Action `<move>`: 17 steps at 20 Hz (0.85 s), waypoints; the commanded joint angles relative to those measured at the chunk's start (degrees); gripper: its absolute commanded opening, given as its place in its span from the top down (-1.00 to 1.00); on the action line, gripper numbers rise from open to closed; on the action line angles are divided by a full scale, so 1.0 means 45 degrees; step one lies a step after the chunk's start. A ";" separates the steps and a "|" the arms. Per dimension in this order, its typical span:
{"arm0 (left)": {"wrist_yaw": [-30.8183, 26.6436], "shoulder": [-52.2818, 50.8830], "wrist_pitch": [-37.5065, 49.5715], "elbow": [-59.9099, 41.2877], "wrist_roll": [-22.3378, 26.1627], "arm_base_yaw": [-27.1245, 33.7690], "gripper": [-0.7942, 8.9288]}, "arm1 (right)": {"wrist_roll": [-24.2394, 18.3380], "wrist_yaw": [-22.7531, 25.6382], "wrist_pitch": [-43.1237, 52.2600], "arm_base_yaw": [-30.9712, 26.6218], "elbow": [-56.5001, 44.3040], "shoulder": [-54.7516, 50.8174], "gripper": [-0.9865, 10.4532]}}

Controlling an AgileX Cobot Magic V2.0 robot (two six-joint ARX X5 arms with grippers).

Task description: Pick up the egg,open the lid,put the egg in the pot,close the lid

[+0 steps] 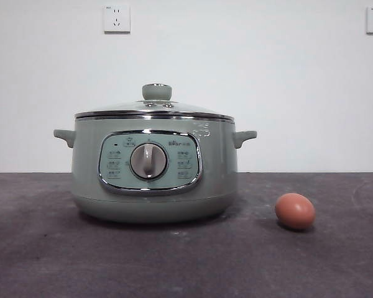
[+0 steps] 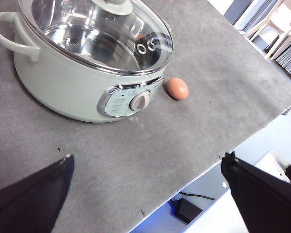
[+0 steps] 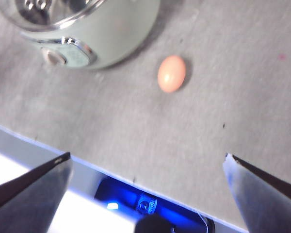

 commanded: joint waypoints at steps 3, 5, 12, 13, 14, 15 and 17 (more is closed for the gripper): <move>0.0083 -0.0024 0.0049 0.0039 0.0087 0.0005 -0.57 | 0.0379 -0.0010 0.1005 0.0826 -0.0005 0.1481 -0.27; 0.0087 -0.0024 0.0063 0.0039 0.0087 0.0005 -0.57 | 0.0617 0.0068 0.1690 0.1564 -0.0005 0.2569 -0.27; 0.0087 -0.0024 0.0068 0.0039 0.0087 0.0005 -0.57 | 0.1015 0.1802 0.4206 0.3478 -0.0005 0.6834 -0.26; 0.0083 -0.0024 0.0068 0.0039 0.0087 0.0005 -0.57 | 0.1015 0.2069 0.4532 0.3609 -0.0005 0.7354 -0.26; 0.0083 -0.0024 0.0068 0.0039 0.0087 0.0005 -0.57 | 0.1015 0.2186 0.4891 0.3721 -0.0005 0.7854 -0.26; 0.0083 -0.0024 0.0063 0.0039 0.0087 0.0005 -0.57 | 0.1025 0.2322 0.5202 0.3798 -0.0005 0.8286 -0.25; 0.0083 -0.0024 0.0063 0.0039 0.0087 0.0005 -0.57 | 0.1098 0.2841 0.5693 0.3886 -0.0005 0.9063 -0.16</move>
